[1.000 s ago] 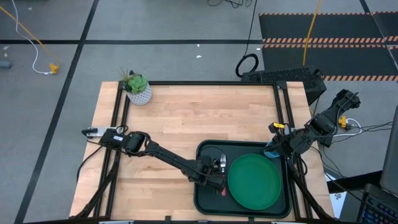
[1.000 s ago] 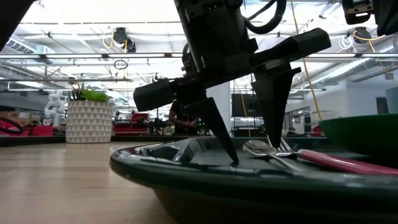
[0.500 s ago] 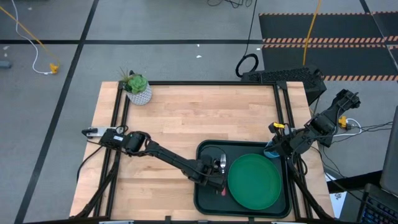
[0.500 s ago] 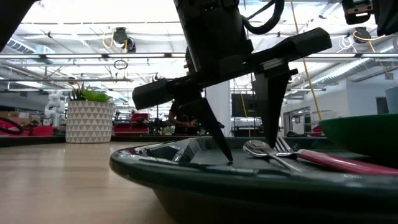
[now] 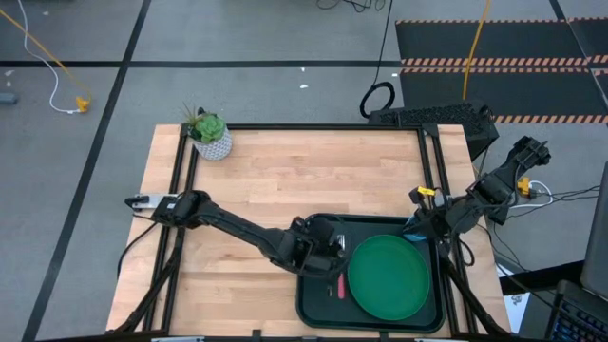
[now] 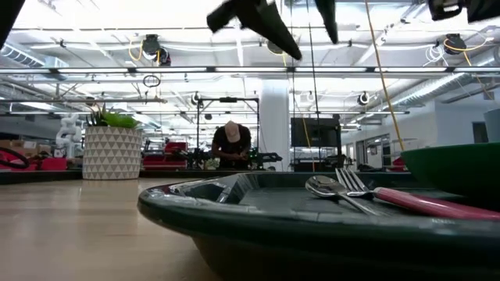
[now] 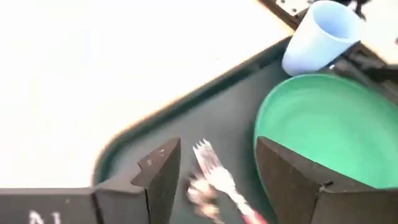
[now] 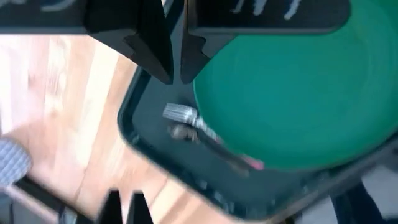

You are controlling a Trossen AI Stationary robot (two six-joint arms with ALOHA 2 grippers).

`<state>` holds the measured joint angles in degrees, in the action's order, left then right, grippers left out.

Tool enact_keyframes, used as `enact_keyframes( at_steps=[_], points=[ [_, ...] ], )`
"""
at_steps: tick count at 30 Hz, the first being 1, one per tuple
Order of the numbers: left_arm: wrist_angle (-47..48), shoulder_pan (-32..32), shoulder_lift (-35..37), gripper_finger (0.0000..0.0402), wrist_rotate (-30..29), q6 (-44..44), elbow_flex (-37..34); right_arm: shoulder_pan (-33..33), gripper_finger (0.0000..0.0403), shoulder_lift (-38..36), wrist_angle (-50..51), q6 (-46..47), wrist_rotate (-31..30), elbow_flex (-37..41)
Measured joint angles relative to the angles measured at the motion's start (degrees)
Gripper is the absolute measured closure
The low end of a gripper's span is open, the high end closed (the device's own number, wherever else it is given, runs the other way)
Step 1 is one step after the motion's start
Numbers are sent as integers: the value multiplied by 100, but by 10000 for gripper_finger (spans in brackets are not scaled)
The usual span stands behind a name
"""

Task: Pick and place plate/cup/fork/spoon on tray
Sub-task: Return to Home Position

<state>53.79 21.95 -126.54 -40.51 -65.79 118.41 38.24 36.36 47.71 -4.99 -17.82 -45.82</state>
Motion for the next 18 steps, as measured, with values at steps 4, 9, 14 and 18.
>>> enact_keyframes(
  at_steps=[4,9,14,18],
  points=[
    [544,-22,172,190,-322,918,-9,1,381,2,-557,127,-17,0],
    [1504,-174,371,190,-509,1010,-4,0,381,15,-1268,143,-28,0],
    [1984,-207,494,190,-615,1158,-7,0,381,13,-1511,135,-47,0],
    [2042,-207,570,190,-563,1527,-5,2,381,11,-1482,143,-177,0]
  ],
)
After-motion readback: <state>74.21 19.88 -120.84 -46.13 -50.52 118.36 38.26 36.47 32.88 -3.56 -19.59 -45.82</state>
